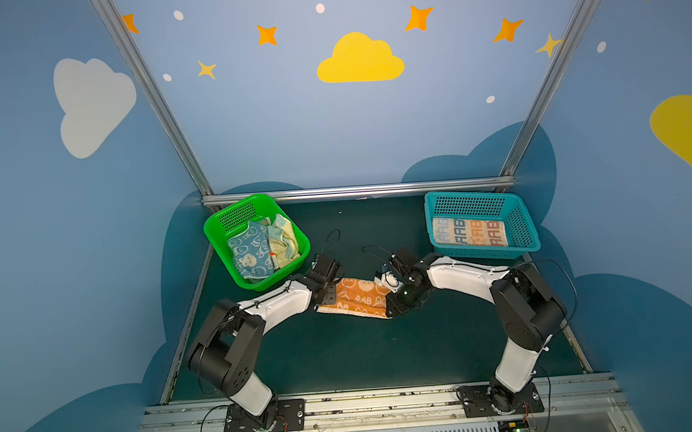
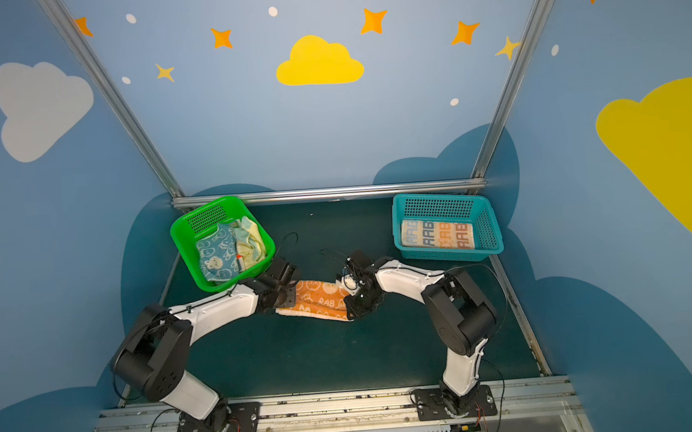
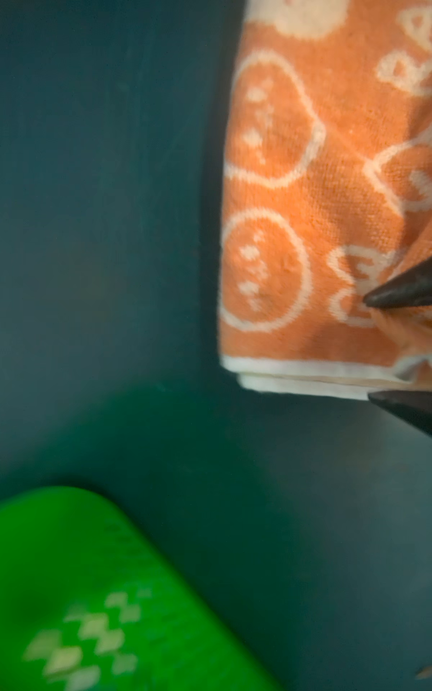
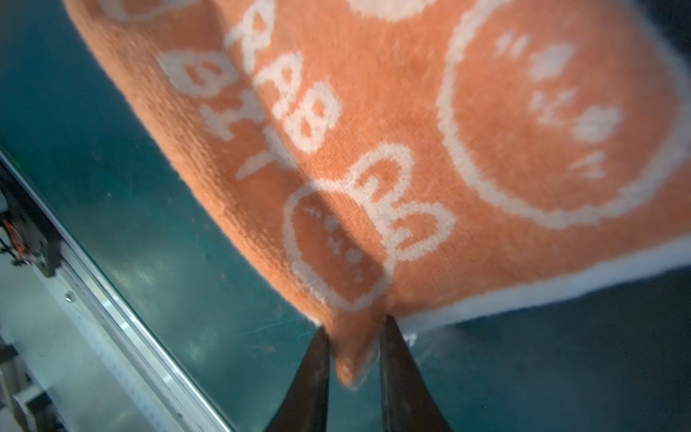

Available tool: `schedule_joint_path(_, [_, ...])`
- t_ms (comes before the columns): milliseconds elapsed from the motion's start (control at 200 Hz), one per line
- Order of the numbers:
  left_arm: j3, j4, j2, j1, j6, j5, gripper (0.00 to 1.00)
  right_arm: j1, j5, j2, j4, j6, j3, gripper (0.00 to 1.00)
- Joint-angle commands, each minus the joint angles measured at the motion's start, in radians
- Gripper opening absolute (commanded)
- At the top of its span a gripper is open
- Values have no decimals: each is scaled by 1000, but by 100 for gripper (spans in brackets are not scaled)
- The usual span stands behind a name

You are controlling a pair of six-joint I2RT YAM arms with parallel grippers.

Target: Fold and stack the towels

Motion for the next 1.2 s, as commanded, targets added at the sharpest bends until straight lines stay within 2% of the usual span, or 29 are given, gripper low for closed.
schedule_joint_path(0, [-41,8,-82,-8,-23,-40,48,11,-31,-85,-8,-2,-39,34])
schedule_joint_path(170, [-97,5,-205,-20,-38,-93,54,11,-6,-177,7,36,-83,38])
schedule_joint_path(305, [-148,40,-311,-20,-47,-112,59,10,40,-213,41,89,-78,38])
schedule_joint_path(380, [-154,65,-335,-19,-42,-85,61,11,46,-212,84,130,-65,36])
schedule_joint_path(746, [-89,125,-205,-20,-61,27,56,51,10,-56,148,188,3,27])
schedule_joint_path(931, [-136,163,-154,-21,-106,60,55,70,6,-2,166,219,-33,23])
schedule_joint_path(1192, [-212,142,-131,-23,-152,60,52,73,43,-5,176,243,-98,23])
